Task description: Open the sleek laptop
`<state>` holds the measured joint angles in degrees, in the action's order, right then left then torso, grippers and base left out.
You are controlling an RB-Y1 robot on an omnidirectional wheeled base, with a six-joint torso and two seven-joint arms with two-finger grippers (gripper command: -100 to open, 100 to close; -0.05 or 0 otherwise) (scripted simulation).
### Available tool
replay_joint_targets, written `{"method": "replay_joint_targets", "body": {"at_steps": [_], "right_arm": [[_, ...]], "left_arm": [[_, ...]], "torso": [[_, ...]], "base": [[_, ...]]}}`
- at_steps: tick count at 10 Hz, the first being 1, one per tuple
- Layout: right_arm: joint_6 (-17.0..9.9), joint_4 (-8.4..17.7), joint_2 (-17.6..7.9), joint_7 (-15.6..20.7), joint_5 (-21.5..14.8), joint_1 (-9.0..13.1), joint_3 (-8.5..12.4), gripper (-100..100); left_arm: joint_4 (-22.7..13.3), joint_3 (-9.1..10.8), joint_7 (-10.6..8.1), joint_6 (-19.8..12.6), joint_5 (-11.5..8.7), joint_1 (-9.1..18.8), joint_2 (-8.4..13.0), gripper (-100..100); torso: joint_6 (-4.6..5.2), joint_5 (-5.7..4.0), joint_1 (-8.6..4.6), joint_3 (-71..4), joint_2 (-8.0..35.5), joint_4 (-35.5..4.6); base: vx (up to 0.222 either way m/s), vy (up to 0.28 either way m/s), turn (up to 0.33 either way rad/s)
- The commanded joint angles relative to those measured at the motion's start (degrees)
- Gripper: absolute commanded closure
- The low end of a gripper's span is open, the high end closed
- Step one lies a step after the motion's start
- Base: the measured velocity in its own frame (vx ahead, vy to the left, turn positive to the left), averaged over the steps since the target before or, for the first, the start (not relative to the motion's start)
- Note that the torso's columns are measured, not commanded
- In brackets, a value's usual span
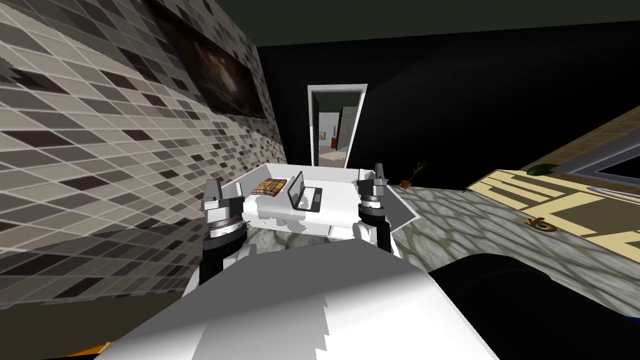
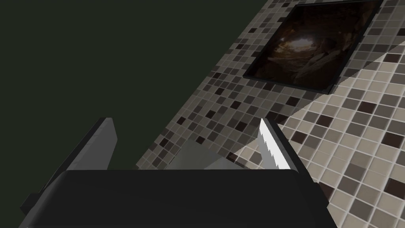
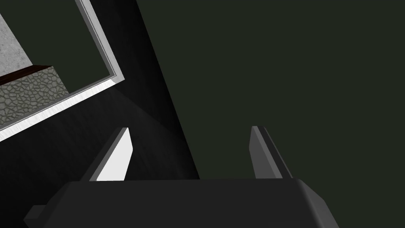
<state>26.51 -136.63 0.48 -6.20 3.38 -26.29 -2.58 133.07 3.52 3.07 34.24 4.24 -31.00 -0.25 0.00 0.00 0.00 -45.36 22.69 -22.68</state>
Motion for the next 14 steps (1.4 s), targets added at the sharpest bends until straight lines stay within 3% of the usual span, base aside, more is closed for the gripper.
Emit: {"method": "replay_joint_targets", "body": {"at_steps": [1,3,4,6,9,14], "right_arm": [[0.00,0.00,0.00,0.00,0.00,0.00,0.00,0],[0.00,0.00,0.00,0.00,0.00,0.00,0.00,0],[0.00,0.00,0.00,0.00,0.00,0.00,0.00,0],[0.00,0.02,0.00,0.00,0.00,-0.01,0.00,0],[-0.01,0.03,0.00,0.00,0.00,-0.01,0.00,0],[-0.01,0.03,0.00,0.00,0.00,-0.01,0.00,0]], "left_arm": [[0.00,0.00,0.00,0.00,0.00,0.00,0.00,0],[0.00,0.00,0.00,0.00,0.00,0.00,0.00,0],[-0.30,0.03,0.11,-0.18,0.15,0.12,1.66,-100],[-1.03,0.11,0.38,-0.59,0.50,0.39,4.11,-100],[-3.51,0.36,1.29,-2.00,1.71,1.32,8.14,-100],[-9.97,1.04,3.68,-5.70,4.87,3.75,11.41,-100]], "torso": [[0.00,0.00,0.00,-8.45,4.24,-4.23],[0.00,0.00,0.00,-25.37,12.70,-12.69],[0.00,0.00,0.00,-33.83,16.93,-16.92],[0.00,0.00,0.00,-38.90,19.38,-19.36],[0.00,0.00,-0.01,-39.22,19.57,-19.59],[0.00,-0.01,-0.04,-39.23,19.55,-19.59]], "base": [[0.000,0.000,0.000],[0.000,0.000,0.000],[0.008,-0.002,-0.015],[0.007,-0.005,-0.020],[0.016,-0.010,-0.042],[0.034,-0.020,-0.080]]}}
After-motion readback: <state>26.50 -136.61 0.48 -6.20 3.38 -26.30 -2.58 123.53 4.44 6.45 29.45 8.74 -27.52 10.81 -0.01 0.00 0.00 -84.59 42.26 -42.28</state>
